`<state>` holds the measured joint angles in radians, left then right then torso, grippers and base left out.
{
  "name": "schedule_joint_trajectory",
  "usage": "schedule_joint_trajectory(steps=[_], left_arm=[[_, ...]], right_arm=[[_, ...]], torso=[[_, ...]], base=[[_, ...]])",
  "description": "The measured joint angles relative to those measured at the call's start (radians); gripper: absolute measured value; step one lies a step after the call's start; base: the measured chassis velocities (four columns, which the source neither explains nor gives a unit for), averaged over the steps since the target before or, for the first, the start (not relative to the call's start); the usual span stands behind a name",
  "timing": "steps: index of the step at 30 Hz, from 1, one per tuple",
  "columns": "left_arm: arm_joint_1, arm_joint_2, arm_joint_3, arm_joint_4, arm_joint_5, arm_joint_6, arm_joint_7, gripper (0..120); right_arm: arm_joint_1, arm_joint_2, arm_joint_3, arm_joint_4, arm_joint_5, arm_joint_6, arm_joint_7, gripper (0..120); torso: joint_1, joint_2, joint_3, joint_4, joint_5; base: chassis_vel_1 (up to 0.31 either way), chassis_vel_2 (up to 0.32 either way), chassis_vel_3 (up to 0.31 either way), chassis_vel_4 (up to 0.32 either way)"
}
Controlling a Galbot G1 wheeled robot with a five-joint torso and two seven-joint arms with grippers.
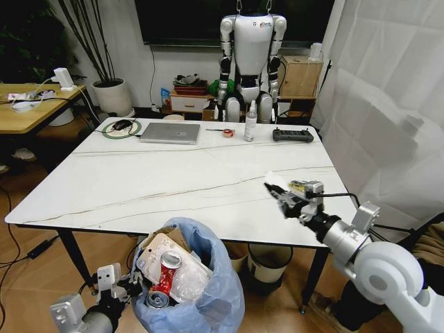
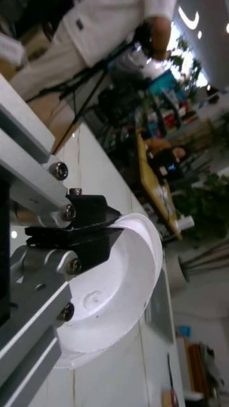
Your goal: Pick up the trash bin and place the trash from the table into it.
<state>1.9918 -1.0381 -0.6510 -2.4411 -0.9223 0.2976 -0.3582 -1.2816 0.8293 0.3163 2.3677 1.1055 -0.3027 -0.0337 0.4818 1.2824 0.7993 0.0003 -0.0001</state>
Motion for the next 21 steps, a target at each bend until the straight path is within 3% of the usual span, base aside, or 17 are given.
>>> schedule_joint_trajectory(steps=[6,21], left_arm=[[-0.005,-0.004,0.001,0.001,-0.001,0.003,-0.002,0],[-0.001,-0.021,0.000,0.004,0.007,0.004,-0.003,0]], right_arm=[[-0.010,-0.007,-0.138,0.068,0.121,0.047,0.015,0],[0.047,0.027,-0.415,0.006,0.104,0.058,0.039,0]], torso=[[0.000,0.000,0.000,-0.0002,-0.0001],[0.000,0.000,0.000,-0.0001,0.0000]], base=[[0.000,0.000,0.000,0.000],[0.000,0.000,0.000,0.000]])
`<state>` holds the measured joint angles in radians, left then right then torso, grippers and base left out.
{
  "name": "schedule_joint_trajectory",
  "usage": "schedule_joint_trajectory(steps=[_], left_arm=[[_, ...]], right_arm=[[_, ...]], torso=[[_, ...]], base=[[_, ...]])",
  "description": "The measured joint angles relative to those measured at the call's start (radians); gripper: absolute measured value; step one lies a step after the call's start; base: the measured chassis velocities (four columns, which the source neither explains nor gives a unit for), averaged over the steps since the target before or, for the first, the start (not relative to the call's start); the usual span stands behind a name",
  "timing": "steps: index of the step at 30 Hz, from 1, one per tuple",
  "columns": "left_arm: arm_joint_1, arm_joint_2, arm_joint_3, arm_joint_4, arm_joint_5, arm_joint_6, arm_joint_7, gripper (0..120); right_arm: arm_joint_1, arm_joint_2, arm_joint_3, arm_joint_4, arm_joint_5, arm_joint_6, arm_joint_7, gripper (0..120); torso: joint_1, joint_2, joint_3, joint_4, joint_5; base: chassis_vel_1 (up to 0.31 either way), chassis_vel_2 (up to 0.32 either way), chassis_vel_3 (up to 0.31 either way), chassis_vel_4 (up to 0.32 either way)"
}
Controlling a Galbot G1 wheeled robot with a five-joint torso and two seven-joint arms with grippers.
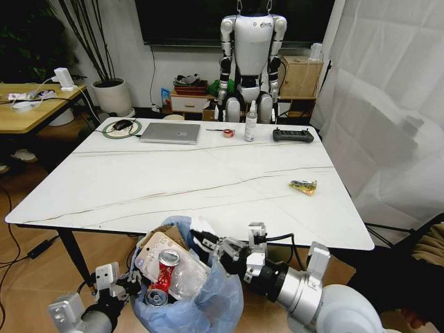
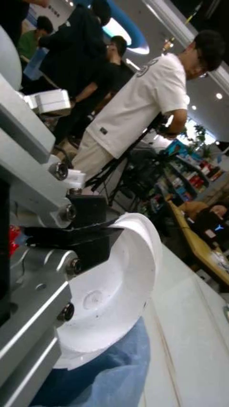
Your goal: Pick up the trash bin and place the trash from the table into it.
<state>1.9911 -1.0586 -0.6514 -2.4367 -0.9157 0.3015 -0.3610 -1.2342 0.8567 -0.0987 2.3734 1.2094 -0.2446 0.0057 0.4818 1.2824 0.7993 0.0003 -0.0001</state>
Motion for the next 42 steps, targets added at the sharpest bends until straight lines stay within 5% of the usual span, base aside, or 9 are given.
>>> schedule_joint_trajectory(steps=[23,42], left_arm=[[0.005,-0.009,0.012,-0.002,0.015,0.000,0.007,0],[0.003,-0.003,0.015,-0.010,0.013,0.000,0.008,0]], right_arm=[[0.028,0.016,-0.067,-0.071,-0.054,-0.003,0.023,2],[-0.012,0.002,-0.044,-0.048,-0.092,-0.020,0.036,73]], torso=[[0.000,0.000,0.000,0.0000,0.0000],[0.000,0.000,0.000,0.0000,0.0000]], base=[[0.000,0.000,0.000,0.000],[0.000,0.000,0.000,0.000]])
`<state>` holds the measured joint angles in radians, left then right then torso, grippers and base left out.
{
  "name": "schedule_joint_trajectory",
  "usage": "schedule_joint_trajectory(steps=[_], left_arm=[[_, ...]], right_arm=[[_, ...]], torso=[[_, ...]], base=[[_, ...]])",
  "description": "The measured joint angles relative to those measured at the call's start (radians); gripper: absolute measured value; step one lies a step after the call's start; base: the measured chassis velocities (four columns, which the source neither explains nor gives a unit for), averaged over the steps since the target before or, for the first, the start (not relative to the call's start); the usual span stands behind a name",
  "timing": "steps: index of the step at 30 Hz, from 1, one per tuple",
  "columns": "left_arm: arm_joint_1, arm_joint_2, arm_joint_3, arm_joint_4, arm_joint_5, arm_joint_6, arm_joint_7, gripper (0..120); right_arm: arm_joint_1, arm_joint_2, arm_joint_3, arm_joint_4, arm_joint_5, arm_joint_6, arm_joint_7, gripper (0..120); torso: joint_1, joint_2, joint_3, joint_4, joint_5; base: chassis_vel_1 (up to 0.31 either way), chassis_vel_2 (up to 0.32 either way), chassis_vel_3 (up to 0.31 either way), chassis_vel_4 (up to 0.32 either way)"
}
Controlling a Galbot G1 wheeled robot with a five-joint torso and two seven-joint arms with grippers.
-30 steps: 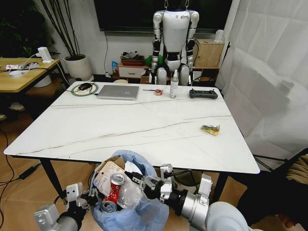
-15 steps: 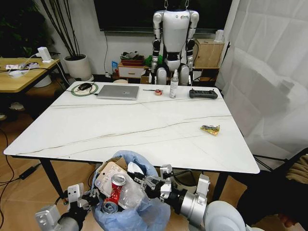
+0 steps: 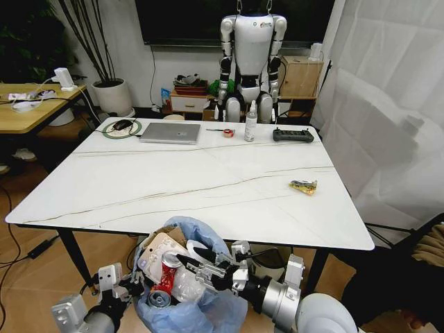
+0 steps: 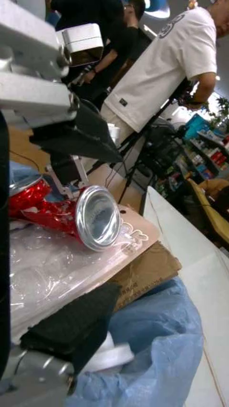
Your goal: Pick up the trash bin and place the trash from the table into it.
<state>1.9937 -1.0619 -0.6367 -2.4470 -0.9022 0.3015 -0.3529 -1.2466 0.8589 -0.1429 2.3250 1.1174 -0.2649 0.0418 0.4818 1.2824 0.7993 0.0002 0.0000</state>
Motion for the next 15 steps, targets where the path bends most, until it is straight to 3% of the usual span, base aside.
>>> schedule_joint_trajectory(steps=[2,4,7,11,15], left_arm=[[0.000,0.000,0.001,-0.001,0.001,0.000,0.000,0],[0.000,0.000,0.001,-0.001,0.001,0.000,0.000,0],[0.000,-0.002,0.004,-0.002,0.003,0.000,0.001,0],[-0.001,-0.002,0.005,-0.002,0.004,0.000,0.001,0],[0.001,-0.007,0.010,-0.002,0.011,-0.001,0.003,0]], right_arm=[[-0.005,-0.003,0.010,0.004,-0.004,-0.001,0.001,82],[-0.005,-0.004,0.011,0.005,-0.005,-0.001,0.001,82],[-0.014,-0.008,0.031,0.019,-0.011,-0.002,0.002,97],[-0.017,-0.009,0.046,0.031,-0.015,-0.003,0.003,100],[0.003,0.003,0.126,0.041,-0.096,-0.010,0.006,100]], torso=[[0.000,0.000,0.000,0.0000,0.0001],[0.000,0.000,0.000,0.0000,0.0001],[0.000,0.000,0.000,0.0000,0.0000],[0.000,0.000,0.000,0.0000,0.0001],[0.000,0.000,0.000,-0.0001,0.0000]], base=[[0.000,0.000,0.000,0.000],[0.000,0.000,0.000,0.000],[0.000,0.000,0.000,0.000],[0.000,0.000,0.000,0.000],[0.000,0.000,0.000,0.000]])
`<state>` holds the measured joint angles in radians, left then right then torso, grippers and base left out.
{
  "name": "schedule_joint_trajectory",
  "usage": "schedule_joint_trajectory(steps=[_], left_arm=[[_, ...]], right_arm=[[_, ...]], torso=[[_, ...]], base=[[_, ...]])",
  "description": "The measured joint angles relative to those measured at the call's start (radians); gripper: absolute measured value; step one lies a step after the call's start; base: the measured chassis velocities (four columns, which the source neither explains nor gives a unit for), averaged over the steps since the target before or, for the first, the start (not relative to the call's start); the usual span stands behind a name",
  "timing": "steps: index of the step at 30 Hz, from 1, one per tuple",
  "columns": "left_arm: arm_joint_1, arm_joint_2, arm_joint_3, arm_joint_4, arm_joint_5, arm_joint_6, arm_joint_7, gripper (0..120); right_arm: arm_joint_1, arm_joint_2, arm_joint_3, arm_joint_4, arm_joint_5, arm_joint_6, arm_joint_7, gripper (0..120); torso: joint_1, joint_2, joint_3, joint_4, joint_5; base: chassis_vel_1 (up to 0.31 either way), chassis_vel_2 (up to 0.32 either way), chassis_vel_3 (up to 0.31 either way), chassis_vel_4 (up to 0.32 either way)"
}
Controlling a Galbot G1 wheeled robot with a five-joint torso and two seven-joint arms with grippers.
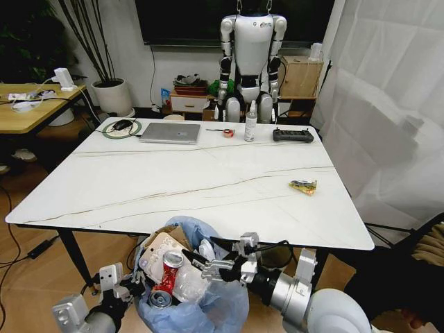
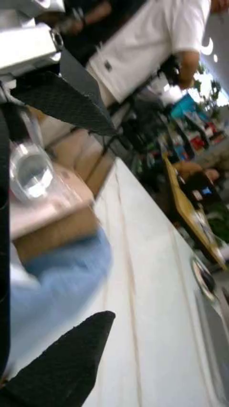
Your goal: Pick up the trash bin and place the trash from the table into it.
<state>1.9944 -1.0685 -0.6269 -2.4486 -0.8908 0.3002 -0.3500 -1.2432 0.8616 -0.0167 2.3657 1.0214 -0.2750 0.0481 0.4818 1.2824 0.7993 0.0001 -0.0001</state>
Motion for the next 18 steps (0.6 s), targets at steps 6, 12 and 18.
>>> schedule_joint_trajectory(steps=[6,12,18], left_arm=[[0.005,-0.010,0.003,0.000,0.009,-0.003,0.007,0],[0.009,-0.011,-0.003,-0.008,0.009,-0.005,0.010,0],[0.011,-0.008,-0.009,-0.015,0.007,-0.006,0.010,0]], right_arm=[[0.039,0.031,0.073,-0.043,-0.021,-0.023,0.050,100],[0.135,0.087,0.209,-0.184,-0.080,-0.073,0.105,100],[0.224,0.082,0.290,-0.356,-0.173,-0.100,0.072,100]], torso=[[0.000,0.000,0.000,0.0001,0.0001],[0.000,0.000,0.000,0.0001,0.0002],[0.000,0.000,0.000,0.0002,0.0003]], base=[[0.000,0.000,0.000,0.000],[0.000,0.000,0.000,0.000],[0.000,0.000,0.000,0.000]])
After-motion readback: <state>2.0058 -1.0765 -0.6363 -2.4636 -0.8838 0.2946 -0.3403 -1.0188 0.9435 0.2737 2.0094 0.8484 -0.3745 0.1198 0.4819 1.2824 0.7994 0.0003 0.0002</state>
